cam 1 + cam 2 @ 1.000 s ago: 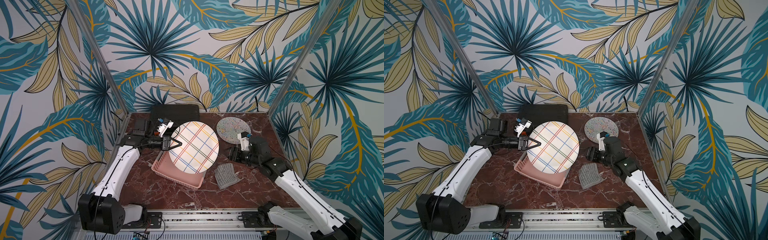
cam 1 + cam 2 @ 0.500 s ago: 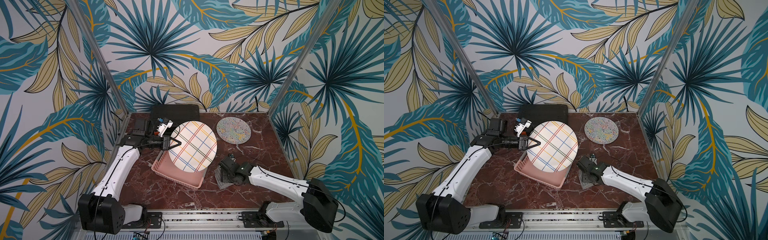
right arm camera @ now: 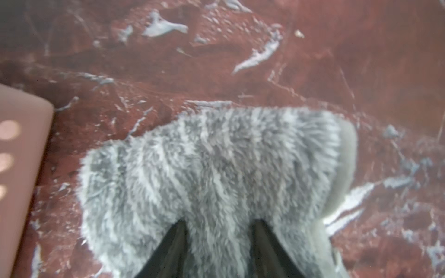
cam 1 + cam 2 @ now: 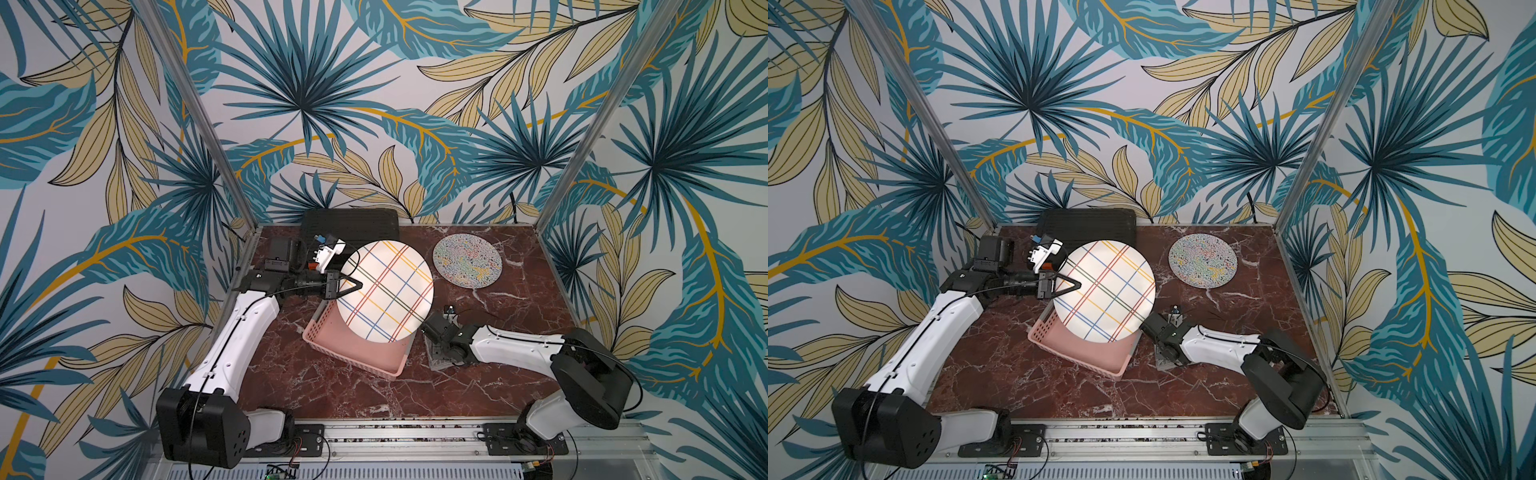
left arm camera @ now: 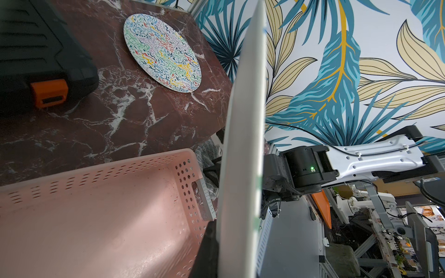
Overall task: Wipe the wet plate dry
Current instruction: Pick up the towel at the center of the board, then wipe the plate with towel.
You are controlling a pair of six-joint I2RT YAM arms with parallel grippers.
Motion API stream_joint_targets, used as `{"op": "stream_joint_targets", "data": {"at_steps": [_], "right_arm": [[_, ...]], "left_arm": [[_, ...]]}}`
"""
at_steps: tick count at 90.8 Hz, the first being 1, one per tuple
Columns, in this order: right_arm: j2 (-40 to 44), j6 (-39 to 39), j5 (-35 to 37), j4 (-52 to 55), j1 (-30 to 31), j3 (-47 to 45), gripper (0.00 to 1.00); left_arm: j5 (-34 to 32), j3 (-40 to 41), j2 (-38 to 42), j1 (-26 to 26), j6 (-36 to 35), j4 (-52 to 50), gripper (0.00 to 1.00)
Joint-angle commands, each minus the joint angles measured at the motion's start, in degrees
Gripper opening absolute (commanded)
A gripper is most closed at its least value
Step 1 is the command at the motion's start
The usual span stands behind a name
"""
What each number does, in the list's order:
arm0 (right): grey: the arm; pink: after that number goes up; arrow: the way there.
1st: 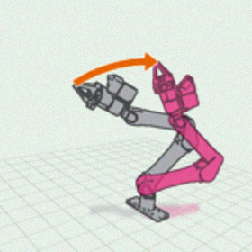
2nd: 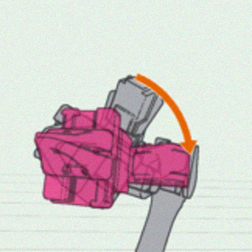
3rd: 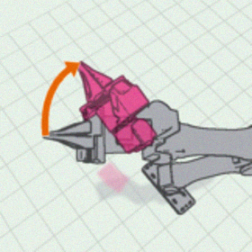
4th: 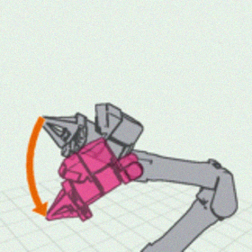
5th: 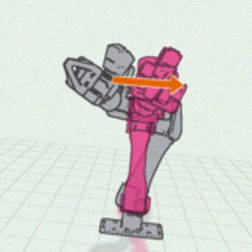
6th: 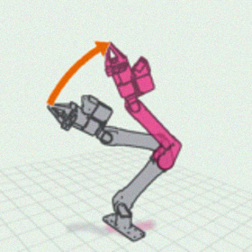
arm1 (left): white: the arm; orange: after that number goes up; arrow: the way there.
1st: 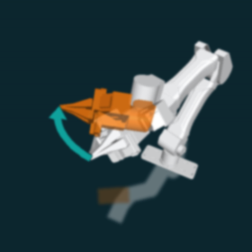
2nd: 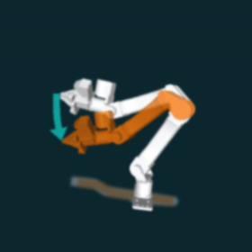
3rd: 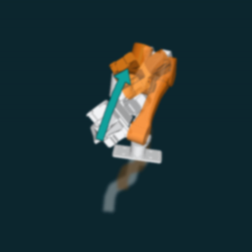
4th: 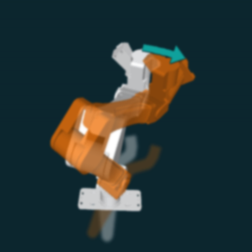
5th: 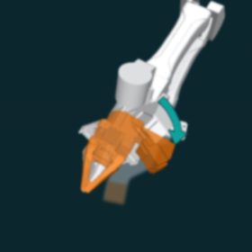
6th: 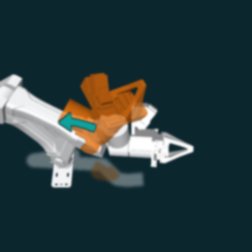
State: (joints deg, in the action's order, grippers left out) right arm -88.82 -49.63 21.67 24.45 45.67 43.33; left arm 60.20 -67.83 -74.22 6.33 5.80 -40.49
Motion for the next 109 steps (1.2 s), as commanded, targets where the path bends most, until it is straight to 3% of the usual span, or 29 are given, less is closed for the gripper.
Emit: {"op": "stream_joint_targets", "data": {"at_steps": [1, 8, 28, 44, 52, 61, 75, 89, 109], "right_arm": [[2.2, -0.6, -0.8, 1.6, 0.0, -3.1, 0.18], [8.0, 0.5, 2.4, 4.4, 0.0, -2.7, 0.00], [29.9, 8.4, 7.7, 8.6, 0.0, 0.3, 0.00], [38.2, 15.4, 2.2, 7.2, 0.0, 9.3, 0.00], [34.3, 17.2, -3.2, 5.9, 0.0, 15.8, 0.00], [26.4, 18.5, -3.8, 5.3, 3.3, 24.1, 0.00], [10.8, 21.2, 1.9, 5.2, 8.3, 39.5, 0.00], [-2.7, 21.8, 5.9, 6.8, 9.6, 55.0, 0.00], [-14.4, 19.7, 15.0, 11.5, 9.1, 65.2, 0.00]], "left_arm": [[1.3, 0.3, 1.4, 0.0, 0.2, 3.2, 0.00], [0.9, 0.8, 1.4, 0.0, 0.9, 4.1, 0.00], [-1.7, 1.1, 1.4, 0.0, 1.8, 5.1, 0.00], [-1.6, 1.5, 1.3, 0.1, 1.9, 5.7, 0.00], [-0.8, 1.6, 1.0, 0.1, 2.1, 5.8, 0.00], [0.3, 1.7, 0.8, 0.2, 2.2, 5.9, 0.00], [1.1, 1.4, 0.5, 0.5, 1.8, 5.4, 0.00], [1.6, 1.3, 0.2, 0.8, 1.6, 4.8, 0.00], [2.4, 1.4, 0.6, 0.9, 1.5, 4.7, 0.00]]}}
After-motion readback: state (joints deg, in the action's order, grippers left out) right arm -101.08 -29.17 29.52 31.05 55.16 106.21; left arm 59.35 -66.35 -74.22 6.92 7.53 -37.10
